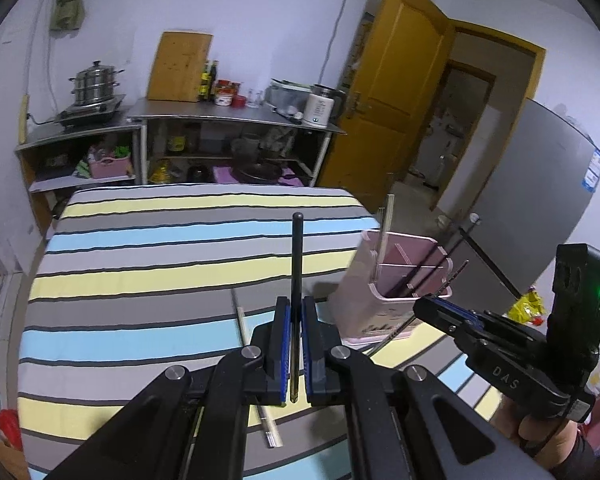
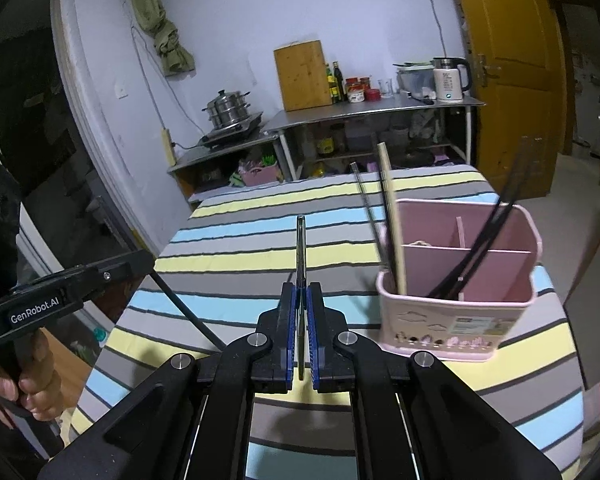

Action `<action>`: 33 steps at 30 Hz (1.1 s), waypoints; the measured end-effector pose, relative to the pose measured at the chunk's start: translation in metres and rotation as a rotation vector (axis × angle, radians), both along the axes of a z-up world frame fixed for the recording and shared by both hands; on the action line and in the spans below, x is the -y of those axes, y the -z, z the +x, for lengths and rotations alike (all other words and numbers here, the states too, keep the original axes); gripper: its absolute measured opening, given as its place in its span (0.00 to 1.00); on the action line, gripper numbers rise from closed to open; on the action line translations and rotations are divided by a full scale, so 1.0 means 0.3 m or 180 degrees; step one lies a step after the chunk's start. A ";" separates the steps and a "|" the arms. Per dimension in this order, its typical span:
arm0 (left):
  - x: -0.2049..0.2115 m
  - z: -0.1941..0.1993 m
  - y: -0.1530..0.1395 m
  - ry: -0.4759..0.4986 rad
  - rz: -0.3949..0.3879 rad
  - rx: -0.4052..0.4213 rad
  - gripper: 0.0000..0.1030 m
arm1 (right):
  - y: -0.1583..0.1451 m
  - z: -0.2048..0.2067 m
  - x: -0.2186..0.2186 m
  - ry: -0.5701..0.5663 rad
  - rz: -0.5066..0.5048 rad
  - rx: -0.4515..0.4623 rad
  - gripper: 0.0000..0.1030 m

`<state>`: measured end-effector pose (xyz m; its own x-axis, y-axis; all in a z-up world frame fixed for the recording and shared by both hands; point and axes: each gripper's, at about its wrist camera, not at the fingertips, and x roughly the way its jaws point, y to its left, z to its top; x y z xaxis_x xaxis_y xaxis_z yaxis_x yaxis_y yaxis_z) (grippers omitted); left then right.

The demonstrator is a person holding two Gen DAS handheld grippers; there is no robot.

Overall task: Organize utensils
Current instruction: 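Lift both black chopsticks upright and carry them above the pink holder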

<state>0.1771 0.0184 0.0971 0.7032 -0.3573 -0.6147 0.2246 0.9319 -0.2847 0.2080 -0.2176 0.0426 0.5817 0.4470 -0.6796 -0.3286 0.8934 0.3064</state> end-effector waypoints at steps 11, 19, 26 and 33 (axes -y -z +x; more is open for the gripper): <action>0.199 0.049 -0.106 0.0372 -0.0085 0.0144 0.05 | -0.072 0.006 0.174 0.0335 0.0043 0.0104 0.05; 0.270 0.104 -0.231 0.0433 -0.0176 0.0374 0.05 | -0.178 0.045 0.267 0.0530 0.0066 0.0350 0.05; 0.318 0.199 -0.270 0.0415 -0.0154 0.0448 0.05 | -0.216 0.109 0.303 0.0650 0.0071 0.0480 0.05; 0.369 0.277 -0.189 0.0413 -0.0036 0.0359 0.05 | -0.155 0.152 0.309 0.0704 0.0041 0.0405 0.05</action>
<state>0.2603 -0.0924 0.1537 0.7150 -0.4560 -0.5300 0.3740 0.8899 -0.2612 0.2536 -0.3104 0.0890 0.7468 0.3075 -0.5897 -0.1623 0.9441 0.2869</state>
